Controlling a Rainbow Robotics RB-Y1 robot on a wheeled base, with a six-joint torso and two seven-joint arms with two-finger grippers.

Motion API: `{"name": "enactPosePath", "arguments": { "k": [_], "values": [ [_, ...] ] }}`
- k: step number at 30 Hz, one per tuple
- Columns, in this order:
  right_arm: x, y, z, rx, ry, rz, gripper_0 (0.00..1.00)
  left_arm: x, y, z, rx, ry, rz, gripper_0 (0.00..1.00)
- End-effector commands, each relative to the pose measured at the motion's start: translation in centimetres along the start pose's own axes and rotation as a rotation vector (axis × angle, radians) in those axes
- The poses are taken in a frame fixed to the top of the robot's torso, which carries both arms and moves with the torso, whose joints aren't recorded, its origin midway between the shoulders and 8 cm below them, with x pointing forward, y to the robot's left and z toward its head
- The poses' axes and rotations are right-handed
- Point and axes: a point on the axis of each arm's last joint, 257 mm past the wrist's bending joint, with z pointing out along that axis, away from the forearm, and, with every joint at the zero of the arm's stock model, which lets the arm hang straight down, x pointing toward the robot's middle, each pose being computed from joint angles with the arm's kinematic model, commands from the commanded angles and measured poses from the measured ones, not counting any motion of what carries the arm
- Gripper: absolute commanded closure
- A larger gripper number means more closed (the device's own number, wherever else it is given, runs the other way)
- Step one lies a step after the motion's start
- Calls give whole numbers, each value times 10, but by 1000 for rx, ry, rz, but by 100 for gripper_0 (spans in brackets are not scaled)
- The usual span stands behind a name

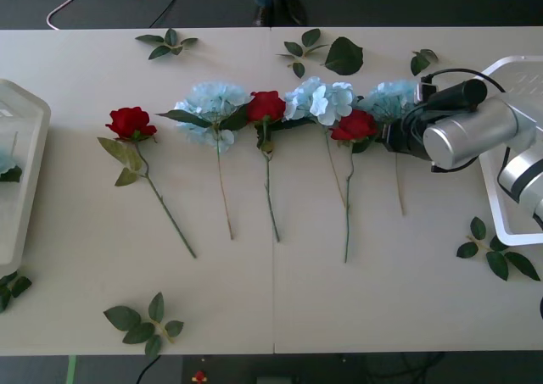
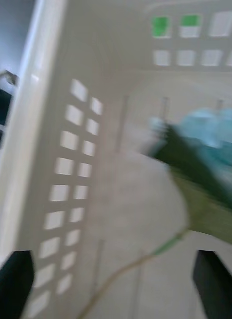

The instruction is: Place the red flowers into the right box and the blue flowers into the left box. If a person shows an open palm, hand one flower to the person first, then continue sorting.

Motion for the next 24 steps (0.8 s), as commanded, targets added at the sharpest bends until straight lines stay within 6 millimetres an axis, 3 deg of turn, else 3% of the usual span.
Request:
{"name": "enactPosePath", "arguments": {
  "k": [1, 3, 4, 6, 7, 11, 16, 24],
  "values": [
    [-27, 23, 1, -15, -56, -76, 0, -57, -25, -23, 70, -19, 22, 0],
    [-27, 23, 3, -8, -58, -80, 0, -70, -41, -32, 120, -13, 8, 0],
    [-26, 22, 4, -3, -57, -81, 17, -80, -53, -38, 156, -8, -8, 0],
    [-25, 23, 5, -4, -57, -75, 96, -97, -77, -51, 230, 4, -76, 0],
    [-26, 24, 5, -5, -57, -73, 100, -104, -92, -59, 273, 16, -118, 0],
    [-27, 24, 5, -7, -62, -74, 100, -114, -141, -75, 383, 73, -222, 0],
    [-28, 25, 5, -11, -69, -75, 100, -118, -202, -83, 402, 132, -297, 0],
    [-29, 26, 5, -16, -73, -72, 100, -100, -293, -96, 428, 227, -356, 0]
  ]
}}
